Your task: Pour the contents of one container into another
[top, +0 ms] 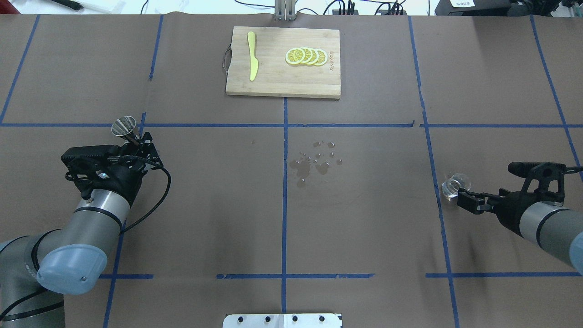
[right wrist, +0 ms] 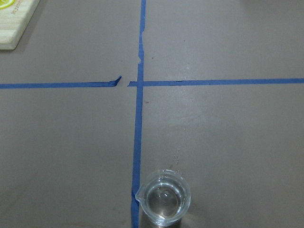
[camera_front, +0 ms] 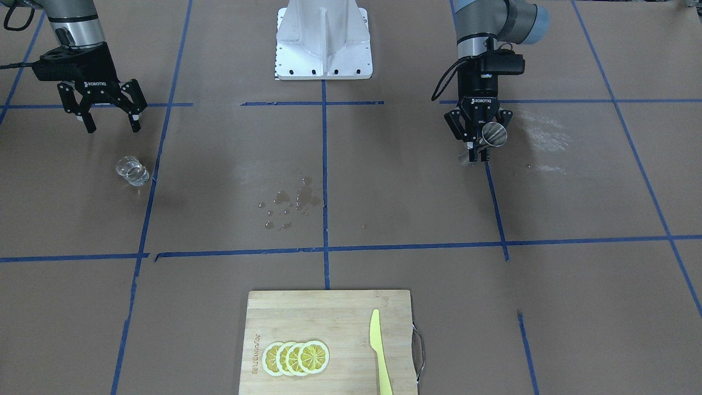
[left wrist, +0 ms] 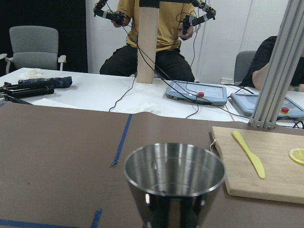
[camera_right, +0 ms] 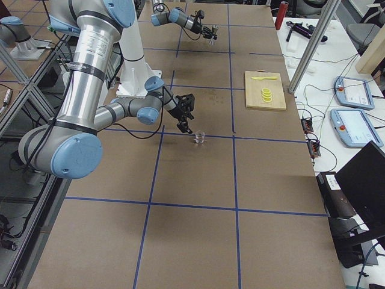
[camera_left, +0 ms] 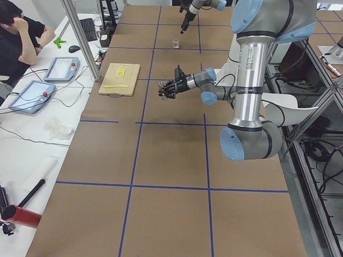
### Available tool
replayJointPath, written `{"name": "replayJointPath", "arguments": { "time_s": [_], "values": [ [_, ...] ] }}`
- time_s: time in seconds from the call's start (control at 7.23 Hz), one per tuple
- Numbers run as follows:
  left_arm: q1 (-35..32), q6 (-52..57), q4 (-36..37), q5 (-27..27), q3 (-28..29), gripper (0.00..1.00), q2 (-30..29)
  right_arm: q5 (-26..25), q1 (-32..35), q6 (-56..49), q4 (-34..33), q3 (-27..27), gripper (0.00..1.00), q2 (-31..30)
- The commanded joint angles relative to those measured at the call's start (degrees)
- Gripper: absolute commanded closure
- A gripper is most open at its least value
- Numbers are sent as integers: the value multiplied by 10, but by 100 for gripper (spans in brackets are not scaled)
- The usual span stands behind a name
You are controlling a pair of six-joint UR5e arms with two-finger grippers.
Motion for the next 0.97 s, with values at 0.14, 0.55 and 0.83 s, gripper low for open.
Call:
{"name": "replayJointPath", "arguments": {
  "time_s": [0.14, 0.55, 0.83],
  "values": [
    [0, 9, -18, -4, 10, 100, -2, -188, -101, 46, 22, -41, 0, 1],
    [0, 8, -19, -4, 19, 100, -2, -296, -150, 34, 64, -103, 0, 2],
    [0, 6, -19, -4, 21, 100, -3, -310, -151, -43, 248, -216, 0, 23]
  ]
}}
